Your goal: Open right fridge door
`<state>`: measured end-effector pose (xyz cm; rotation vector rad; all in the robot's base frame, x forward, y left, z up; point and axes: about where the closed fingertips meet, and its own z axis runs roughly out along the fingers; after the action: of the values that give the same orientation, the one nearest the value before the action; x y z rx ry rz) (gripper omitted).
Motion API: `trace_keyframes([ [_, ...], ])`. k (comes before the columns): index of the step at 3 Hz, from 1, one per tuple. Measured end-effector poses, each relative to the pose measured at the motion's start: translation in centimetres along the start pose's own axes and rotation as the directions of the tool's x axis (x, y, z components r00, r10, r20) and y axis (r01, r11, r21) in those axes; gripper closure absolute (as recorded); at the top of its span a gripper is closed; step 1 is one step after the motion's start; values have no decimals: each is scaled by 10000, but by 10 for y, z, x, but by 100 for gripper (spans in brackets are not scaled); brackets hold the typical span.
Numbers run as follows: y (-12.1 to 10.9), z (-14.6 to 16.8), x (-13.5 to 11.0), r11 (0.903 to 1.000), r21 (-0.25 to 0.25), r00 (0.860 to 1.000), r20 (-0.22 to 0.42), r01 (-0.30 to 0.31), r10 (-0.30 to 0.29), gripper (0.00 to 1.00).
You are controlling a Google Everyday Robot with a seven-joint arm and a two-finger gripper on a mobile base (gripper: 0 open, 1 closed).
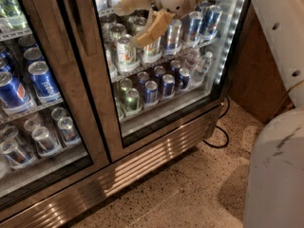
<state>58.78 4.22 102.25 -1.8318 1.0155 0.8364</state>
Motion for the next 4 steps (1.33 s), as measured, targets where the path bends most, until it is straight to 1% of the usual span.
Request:
trace_keyframes([
  [2, -1, -1, -2, 9997, 137, 9992, -360, 183, -178, 31],
  [3, -2, -1, -6, 9994, 263, 9983, -543, 208, -194, 33],
  [4, -5, 2, -16, 9982, 354, 9955, -827, 494, -464, 30],
])
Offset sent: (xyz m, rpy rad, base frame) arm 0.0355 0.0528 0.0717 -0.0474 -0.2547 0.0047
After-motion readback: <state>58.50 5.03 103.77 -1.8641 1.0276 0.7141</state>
